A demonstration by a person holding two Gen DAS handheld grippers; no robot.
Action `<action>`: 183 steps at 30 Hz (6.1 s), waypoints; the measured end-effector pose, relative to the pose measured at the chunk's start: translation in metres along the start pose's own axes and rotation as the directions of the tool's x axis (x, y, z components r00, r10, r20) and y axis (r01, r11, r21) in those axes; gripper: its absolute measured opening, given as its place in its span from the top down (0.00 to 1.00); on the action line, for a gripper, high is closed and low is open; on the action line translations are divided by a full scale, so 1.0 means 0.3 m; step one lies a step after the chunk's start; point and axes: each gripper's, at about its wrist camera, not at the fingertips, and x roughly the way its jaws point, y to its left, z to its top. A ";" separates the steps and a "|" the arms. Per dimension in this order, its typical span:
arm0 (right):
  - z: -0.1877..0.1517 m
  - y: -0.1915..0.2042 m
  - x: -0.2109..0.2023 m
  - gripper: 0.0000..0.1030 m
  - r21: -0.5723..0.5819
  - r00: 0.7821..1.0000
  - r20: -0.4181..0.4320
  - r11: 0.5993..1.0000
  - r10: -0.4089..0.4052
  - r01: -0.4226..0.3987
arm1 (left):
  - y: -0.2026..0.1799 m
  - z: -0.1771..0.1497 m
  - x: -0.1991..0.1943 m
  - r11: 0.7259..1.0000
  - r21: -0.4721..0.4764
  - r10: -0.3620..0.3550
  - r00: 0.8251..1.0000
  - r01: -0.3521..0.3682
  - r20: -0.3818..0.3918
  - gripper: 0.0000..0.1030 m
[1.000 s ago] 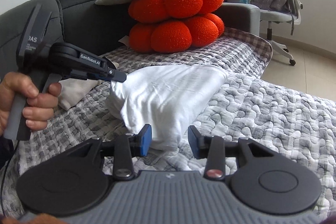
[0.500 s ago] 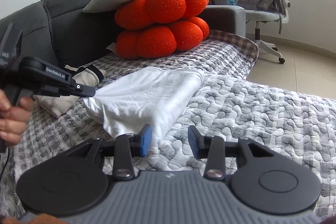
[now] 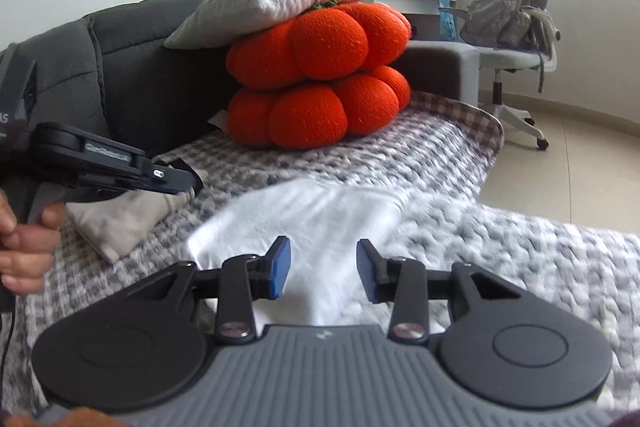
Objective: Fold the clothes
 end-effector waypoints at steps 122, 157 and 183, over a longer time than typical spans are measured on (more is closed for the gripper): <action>-0.050 -0.095 0.037 0.72 0.403 0.997 -0.076 0.915 0.029 0.004 | 0.102 -0.218 0.041 0.996 -0.003 0.087 0.991 -0.087 -0.101 0.51; -0.225 -0.521 -0.461 0.78 0.453 0.979 -0.195 0.879 -0.063 0.147 | -0.453 -0.177 -0.183 0.997 -0.013 -0.079 0.979 0.078 -0.188 0.31; -0.077 -0.568 -0.292 0.77 0.430 0.993 -0.091 0.897 -0.070 0.103 | -0.537 -0.274 0.121 0.992 -0.033 -0.126 0.975 0.122 -0.182 0.65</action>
